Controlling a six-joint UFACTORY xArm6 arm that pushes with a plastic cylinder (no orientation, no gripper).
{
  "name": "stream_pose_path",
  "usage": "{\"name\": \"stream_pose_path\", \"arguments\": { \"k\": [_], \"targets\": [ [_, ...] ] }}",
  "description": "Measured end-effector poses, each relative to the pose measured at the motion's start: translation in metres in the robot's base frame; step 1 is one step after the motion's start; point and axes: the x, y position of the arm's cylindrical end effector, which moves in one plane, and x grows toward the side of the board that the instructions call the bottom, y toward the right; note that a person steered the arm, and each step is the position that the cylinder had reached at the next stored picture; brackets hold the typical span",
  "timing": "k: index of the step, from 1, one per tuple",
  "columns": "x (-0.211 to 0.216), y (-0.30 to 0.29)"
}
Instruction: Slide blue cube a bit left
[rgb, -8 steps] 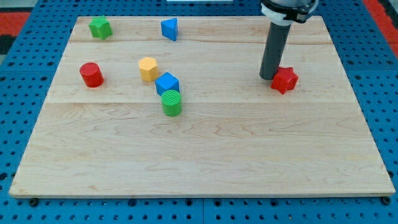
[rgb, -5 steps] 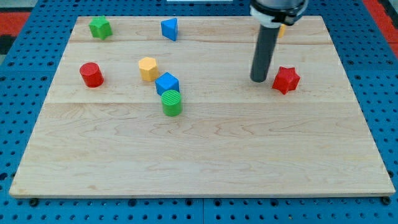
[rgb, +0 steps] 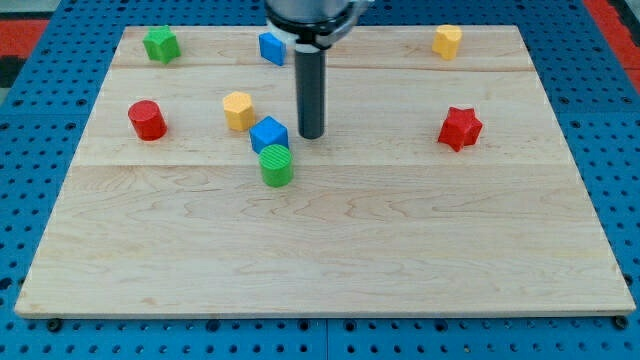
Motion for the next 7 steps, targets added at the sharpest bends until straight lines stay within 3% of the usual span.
{"name": "stream_pose_path", "arguments": {
  "k": [1, 7],
  "targets": [
    [0.001, -0.030],
    [0.001, -0.041]
  ]
}}
